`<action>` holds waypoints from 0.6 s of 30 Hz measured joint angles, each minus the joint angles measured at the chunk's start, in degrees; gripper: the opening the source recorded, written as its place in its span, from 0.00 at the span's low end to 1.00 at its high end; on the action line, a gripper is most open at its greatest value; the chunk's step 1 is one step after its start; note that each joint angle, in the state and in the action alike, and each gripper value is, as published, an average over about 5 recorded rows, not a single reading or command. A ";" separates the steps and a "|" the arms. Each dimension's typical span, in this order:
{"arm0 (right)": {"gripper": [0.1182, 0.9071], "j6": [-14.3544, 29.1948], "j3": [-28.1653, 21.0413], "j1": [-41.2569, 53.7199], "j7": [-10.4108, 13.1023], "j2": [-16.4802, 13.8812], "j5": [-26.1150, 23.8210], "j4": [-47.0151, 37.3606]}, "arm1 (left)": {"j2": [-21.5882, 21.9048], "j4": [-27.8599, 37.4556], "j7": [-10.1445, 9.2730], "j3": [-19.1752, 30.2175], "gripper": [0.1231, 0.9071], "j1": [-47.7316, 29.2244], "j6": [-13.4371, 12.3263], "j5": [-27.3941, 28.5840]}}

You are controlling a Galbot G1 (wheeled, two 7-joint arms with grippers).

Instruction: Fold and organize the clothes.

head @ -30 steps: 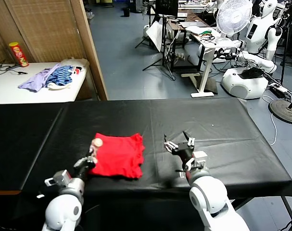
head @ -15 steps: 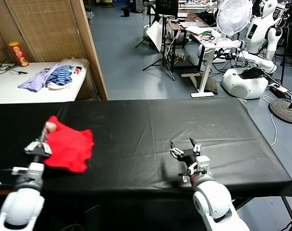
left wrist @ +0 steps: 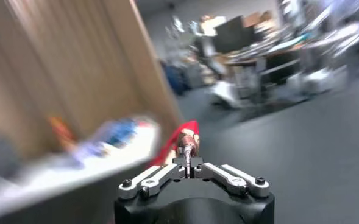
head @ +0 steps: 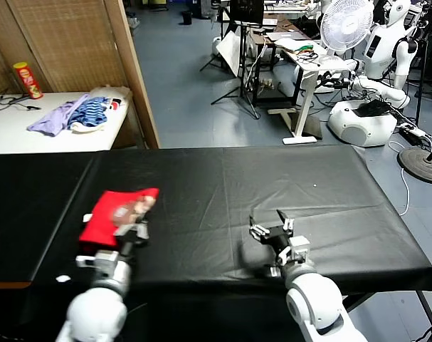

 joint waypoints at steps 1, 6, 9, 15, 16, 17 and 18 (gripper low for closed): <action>0.86 0.05 -0.26 0.19 -0.66 -0.33 0.57 -0.20 | -0.95 0.09 0.41 1.27 0.12 -0.29 -0.61 -0.66; 0.86 -0.15 -2.28 1.55 -3.35 -1.51 4.30 -1.61 | -3.99 -0.44 4.49 5.20 0.44 -0.70 -2.45 -4.89; 0.86 -0.97 -4.42 3.21 -3.91 -1.23 8.19 -3.02 | -4.40 -1.82 6.46 5.54 0.61 -0.45 -3.68 -8.70; 0.86 -2.54 -10.27 8.73 -3.30 1.29 15.92 -8.79 | -3.68 -3.89 6.27 4.16 0.85 -0.14 -6.50 -10.95; 0.86 -2.59 -11.27 9.72 -3.41 1.84 16.61 -10.11 | -3.62 -3.97 6.04 3.82 0.86 0.06 -6.82 -11.11; 0.86 -2.63 -12.18 10.64 -3.59 2.37 17.12 -11.43 | -3.61 -4.02 5.86 3.52 0.86 0.29 -7.10 -11.22; 0.86 -2.68 -13.04 11.49 -3.80 2.87 17.48 -12.74 | -3.64 -4.08 5.75 3.24 0.86 0.55 -7.37 -11.31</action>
